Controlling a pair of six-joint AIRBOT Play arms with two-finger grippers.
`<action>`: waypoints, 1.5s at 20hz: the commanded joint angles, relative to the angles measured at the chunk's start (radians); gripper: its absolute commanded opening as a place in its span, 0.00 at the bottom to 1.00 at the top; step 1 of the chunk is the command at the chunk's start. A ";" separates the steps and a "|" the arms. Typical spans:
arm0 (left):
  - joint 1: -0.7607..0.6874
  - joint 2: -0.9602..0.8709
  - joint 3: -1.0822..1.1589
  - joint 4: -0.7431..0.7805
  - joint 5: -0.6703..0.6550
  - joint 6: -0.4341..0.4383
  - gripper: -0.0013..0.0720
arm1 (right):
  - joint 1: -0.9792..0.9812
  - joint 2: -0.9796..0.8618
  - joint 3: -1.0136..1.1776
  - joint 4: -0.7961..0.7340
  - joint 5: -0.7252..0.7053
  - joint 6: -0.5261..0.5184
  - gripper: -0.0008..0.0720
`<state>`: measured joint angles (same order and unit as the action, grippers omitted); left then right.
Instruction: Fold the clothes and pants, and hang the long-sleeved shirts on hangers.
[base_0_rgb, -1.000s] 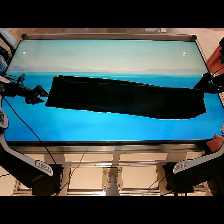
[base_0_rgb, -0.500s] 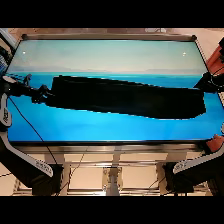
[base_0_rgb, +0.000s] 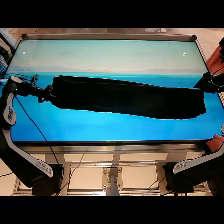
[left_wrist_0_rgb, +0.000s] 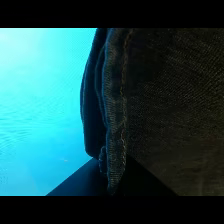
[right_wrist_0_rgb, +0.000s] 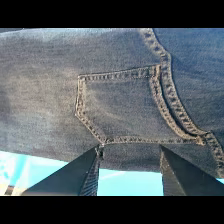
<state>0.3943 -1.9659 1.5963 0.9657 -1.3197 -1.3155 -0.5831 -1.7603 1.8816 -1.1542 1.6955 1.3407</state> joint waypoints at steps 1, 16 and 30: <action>-0.004 0.031 0.001 -0.005 -0.037 0.000 0.05 | 0.000 0.000 0.000 0.011 0.041 0.001 0.57; 0.082 0.576 0.002 0.461 -0.220 -0.010 0.05 | 0.307 0.116 -0.413 0.153 -0.027 -0.135 0.57; -0.336 0.589 0.080 0.272 -0.192 -0.100 0.05 | 0.315 0.407 -0.657 0.153 -0.152 -0.186 0.57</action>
<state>0.1581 -1.3579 1.6703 1.2678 -1.5280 -1.3624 -0.2695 -1.3987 1.2427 -1.0019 1.5539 1.1576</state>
